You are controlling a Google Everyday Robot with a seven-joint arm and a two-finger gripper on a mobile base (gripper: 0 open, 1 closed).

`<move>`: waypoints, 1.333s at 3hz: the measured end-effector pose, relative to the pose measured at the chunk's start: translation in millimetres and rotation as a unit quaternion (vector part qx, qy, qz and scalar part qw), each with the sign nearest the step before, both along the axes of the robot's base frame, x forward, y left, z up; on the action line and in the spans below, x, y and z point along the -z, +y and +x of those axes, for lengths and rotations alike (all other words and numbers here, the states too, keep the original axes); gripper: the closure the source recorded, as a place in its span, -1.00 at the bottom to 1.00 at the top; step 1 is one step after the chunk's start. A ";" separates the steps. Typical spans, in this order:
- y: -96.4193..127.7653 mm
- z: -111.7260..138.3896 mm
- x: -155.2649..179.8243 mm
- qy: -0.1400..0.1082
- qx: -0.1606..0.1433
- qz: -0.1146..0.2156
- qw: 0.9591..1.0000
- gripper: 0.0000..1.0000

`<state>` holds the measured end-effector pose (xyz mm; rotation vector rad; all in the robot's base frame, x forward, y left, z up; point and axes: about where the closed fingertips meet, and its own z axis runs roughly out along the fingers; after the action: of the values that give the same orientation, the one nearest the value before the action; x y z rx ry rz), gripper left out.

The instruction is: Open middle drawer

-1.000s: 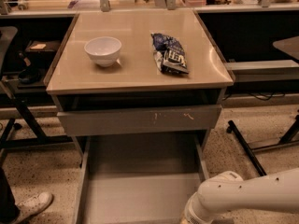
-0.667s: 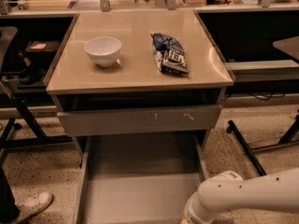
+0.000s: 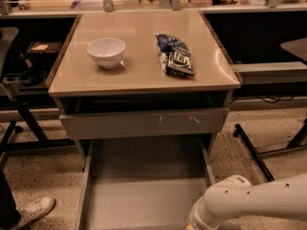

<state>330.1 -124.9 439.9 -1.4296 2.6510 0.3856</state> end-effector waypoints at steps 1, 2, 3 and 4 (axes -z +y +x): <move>-0.9 0.3 -4.7 -0.004 0.003 -0.003 1.000 1.00; 0.3 -10.3 -9.7 0.006 0.010 -0.005 1.000 1.00; -1.2 -51.3 -29.6 0.039 0.040 -0.025 0.998 1.00; -11.0 -71.2 -81.5 0.036 0.082 -0.063 0.994 1.00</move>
Offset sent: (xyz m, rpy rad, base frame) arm -0.0035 -0.0395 0.2267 -0.2093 -0.2857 -0.2211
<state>258.8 -135.9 521.4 -1.2394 2.8715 0.2616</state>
